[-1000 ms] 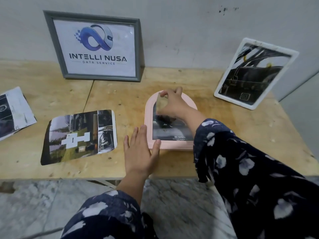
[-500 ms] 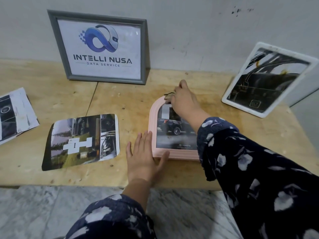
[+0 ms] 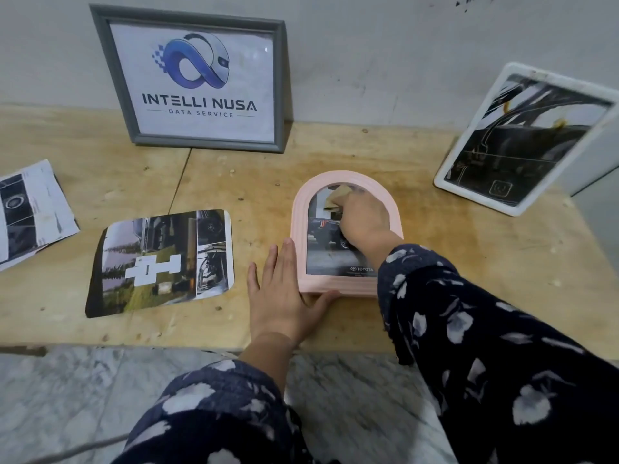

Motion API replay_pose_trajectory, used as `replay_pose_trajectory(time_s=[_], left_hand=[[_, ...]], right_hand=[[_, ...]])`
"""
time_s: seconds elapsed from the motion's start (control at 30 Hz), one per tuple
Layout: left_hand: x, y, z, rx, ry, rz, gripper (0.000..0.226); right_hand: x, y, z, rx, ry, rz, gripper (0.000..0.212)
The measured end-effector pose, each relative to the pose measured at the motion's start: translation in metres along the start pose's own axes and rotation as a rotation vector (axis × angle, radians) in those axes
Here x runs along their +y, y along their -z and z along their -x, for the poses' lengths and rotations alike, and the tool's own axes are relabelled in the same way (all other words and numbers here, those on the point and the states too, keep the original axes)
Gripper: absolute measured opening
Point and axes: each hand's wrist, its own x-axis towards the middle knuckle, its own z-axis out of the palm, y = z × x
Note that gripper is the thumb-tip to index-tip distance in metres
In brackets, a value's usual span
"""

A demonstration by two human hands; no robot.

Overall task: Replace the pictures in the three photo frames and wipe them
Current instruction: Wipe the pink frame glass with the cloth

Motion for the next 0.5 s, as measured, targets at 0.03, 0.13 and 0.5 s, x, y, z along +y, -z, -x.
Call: replay_pose_trajectory(time_s=[0.03,0.13,0.5], left_hand=[[0.0,0.0,0.0,0.004,-0.001,0.003,0.111],[-0.001,-0.001,0.001,0.023,-0.015,-0.01,0.112],[-0.001,-0.002,0.0,0.02,0.004,-0.016,0.116]], right_hand=[[-0.001,-0.003,0.009,0.008,0.027,0.013,0.052],[-0.004,-0.008,0.036,-0.007,0.1,0.11,0.051],[-0.013,-0.006,0.082,-0.15,0.021,-0.008,0.042]])
